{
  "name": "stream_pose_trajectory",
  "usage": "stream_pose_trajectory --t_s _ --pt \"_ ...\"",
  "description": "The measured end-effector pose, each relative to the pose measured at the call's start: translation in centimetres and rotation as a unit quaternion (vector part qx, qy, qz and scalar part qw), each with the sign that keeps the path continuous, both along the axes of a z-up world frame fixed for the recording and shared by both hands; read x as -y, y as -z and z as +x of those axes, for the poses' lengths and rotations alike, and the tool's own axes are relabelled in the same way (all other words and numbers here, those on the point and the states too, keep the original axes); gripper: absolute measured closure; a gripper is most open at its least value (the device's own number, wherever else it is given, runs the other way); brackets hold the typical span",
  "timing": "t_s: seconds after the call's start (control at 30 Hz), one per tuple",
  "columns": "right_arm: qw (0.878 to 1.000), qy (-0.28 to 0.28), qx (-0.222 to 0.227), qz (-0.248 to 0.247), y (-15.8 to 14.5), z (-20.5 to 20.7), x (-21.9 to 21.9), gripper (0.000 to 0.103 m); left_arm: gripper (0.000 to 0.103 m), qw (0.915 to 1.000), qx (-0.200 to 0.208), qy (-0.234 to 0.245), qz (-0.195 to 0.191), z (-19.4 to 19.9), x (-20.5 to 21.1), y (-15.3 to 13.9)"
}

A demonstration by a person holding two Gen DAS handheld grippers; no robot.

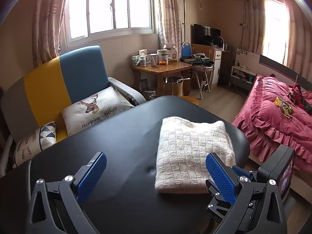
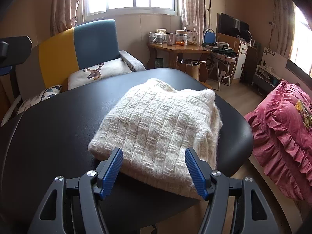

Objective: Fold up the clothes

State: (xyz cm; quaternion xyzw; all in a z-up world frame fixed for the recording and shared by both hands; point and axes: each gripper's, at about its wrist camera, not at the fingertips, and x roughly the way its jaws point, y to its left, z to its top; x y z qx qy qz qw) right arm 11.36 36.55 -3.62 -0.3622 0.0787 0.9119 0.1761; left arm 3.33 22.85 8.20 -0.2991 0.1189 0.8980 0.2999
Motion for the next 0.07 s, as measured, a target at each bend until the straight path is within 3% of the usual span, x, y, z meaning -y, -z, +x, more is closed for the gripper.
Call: stream_pose_trajectory --t_s 0.07 --pt "1.000 0.002 0.001 0.002 0.12 -0.02 0.03 0.035 0.000 0.9999 -0.012 -0.003 -0.012 0.14 -0.23 0.38"
